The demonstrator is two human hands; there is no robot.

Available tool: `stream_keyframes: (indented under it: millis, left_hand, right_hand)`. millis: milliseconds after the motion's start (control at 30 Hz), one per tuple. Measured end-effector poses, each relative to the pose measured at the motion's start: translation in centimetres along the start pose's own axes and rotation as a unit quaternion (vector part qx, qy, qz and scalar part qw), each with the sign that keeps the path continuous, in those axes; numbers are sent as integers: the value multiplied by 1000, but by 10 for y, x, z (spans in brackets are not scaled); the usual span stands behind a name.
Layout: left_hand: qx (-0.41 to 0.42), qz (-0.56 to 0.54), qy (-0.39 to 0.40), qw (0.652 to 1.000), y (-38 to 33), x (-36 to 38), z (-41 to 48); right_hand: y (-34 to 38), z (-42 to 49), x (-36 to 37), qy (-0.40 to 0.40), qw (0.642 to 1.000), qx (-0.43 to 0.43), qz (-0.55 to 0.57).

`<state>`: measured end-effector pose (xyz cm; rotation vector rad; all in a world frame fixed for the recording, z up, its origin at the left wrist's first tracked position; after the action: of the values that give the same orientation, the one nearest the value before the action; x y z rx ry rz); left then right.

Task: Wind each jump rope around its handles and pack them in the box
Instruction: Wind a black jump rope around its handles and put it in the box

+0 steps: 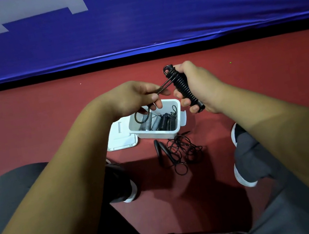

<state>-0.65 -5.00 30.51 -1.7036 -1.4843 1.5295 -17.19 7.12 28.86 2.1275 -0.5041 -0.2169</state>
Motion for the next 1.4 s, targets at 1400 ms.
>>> stream_keyframes:
  millis: [1400]
  left_hand:
    - [215,220,-132,942,-16,-4,19]
  right_hand:
    - [-7,-30,5,375,894,200,-145]
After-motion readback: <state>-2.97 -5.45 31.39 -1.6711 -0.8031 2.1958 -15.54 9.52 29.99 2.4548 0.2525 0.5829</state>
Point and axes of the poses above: each hand's wrist, its own z-axis towards the middle knuckle, its own x-axis out of the palm, y = z × x, the point moved 2 cm from there along z, towards the middle knuckle, and after that the axes turned 7 degrees about x, right-handed, at the moved point
